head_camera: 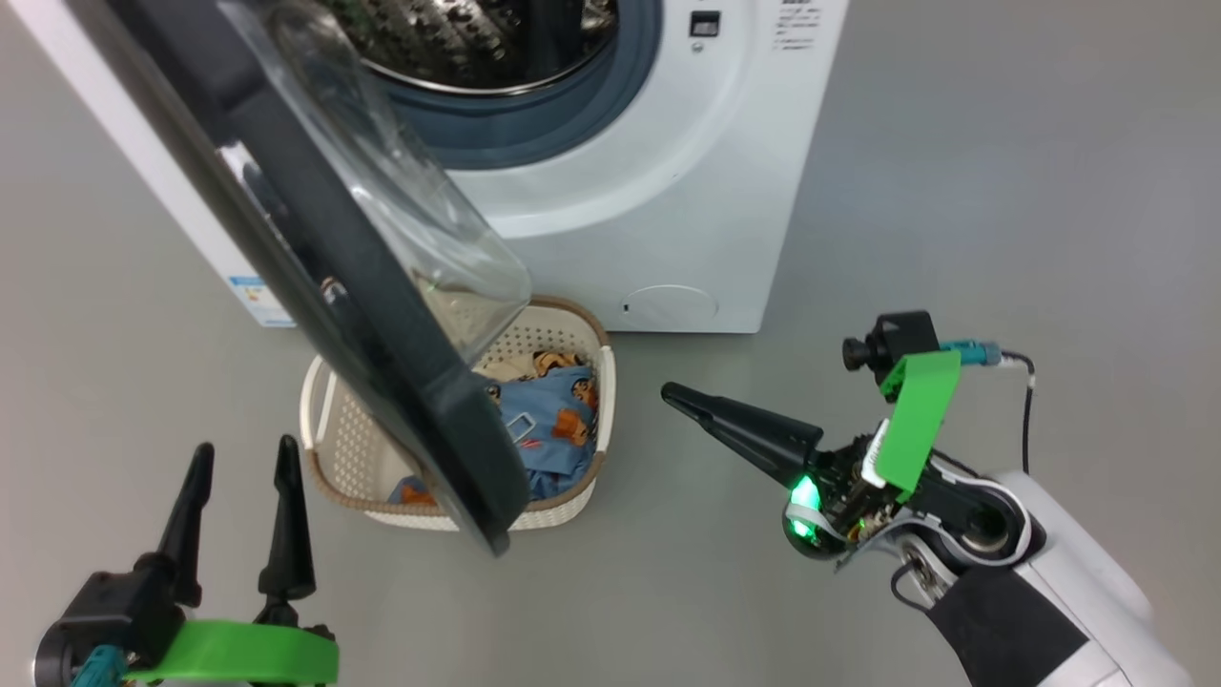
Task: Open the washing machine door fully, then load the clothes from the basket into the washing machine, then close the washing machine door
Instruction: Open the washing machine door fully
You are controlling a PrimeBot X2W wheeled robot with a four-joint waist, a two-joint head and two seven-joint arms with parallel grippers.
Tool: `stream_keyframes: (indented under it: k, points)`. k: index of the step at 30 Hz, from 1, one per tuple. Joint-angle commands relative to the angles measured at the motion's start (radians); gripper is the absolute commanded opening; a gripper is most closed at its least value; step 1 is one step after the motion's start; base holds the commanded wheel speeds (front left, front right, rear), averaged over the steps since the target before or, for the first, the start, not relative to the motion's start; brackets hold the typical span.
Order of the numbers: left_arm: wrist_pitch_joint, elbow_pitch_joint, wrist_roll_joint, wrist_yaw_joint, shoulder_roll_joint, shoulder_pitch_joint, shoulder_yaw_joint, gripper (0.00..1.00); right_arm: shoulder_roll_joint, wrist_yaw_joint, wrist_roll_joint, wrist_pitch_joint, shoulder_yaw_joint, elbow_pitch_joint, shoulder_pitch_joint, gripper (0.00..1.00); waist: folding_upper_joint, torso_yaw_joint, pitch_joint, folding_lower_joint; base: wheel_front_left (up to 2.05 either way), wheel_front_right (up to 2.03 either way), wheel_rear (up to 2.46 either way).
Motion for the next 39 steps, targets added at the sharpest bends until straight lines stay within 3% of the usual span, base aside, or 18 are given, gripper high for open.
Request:
stream_keyframes:
  k: [1, 10, 11, 12, 13, 14, 25, 35, 39]
  points:
    - [-0.006, -0.022, 0.008, -0.004, 0.018, -0.003, 0.038, 1.0, 0.002, 0.002, 0.016, -0.014, 0.007, -0.033, 0.019, 0.0, 0.0, -0.033, -0.027, 0.0, 0.0, 0.0, 0.0]
    - [-0.006, -0.025, 0.025, -0.016, 0.018, 0.025, 0.057, 1.0, -0.009, 0.002, 0.039, -0.111, -0.001, -0.072, 0.099, 0.0, 0.0, -0.097, -0.052, 0.0, 0.0, 0.0, 0.0]
    - [-0.006, -0.025, 0.031, -0.018, 0.018, 0.027, 0.056, 1.0, -0.008, 0.002, 0.039, -0.123, -0.003, -0.074, 0.106, 0.05, 0.0, -0.102, -0.054, 0.0, 0.0, 0.0, 0.0]
    - [-0.006, -0.026, 0.034, -0.019, 0.018, 0.03, 0.056, 1.0, -0.008, 0.002, 0.039, -0.133, -0.003, -0.075, 0.112, 0.28, 0.0, -0.106, -0.057, 0.0, 0.0, 0.0, 0.0]
    - [-0.006, -0.027, 0.035, -0.02, 0.018, 0.032, 0.058, 1.0, -0.009, 0.002, 0.034, -0.146, -0.004, -0.076, 0.116, 0.69, 0.0, -0.11, -0.058, 0.0, 0.0, 0.0, 0.0]
    - [-0.006, -0.028, 0.036, -0.021, 0.018, 0.035, 0.06, 1.0, -0.009, 0.002, 0.026, -0.167, -0.01, -0.076, 0.119, 1.0, 0.0, -0.114, -0.06, 0.0, 0.0, 0.0, 0.0]
    - [-0.006, -0.034, 0.028, -0.023, 0.018, 0.051, 0.083, 1.0, 0.011, 0.002, -0.17, -0.438, -0.087, -0.076, 0.123, 1.0, 0.0, -0.126, -0.068, 0.0, 0.0, 0.0, 0.0]
    - [-0.006, -0.037, 0.015, -0.009, 0.018, 0.054, 0.066, 1.0, -0.01, 0.002, -0.542, -0.775, -0.087, -0.014, 0.083, 1.0, 0.0, -0.13, -0.075, 0.0, 0.0, 0.0, 0.0]
    - [-0.006, -0.038, 0.014, -0.007, 0.018, 0.057, 0.065, 1.0, -0.016, 0.002, -0.644, -0.851, -0.076, 0.024, 0.071, 1.0, 0.0, -0.133, -0.079, 0.0, 0.0, 0.0, 0.0]
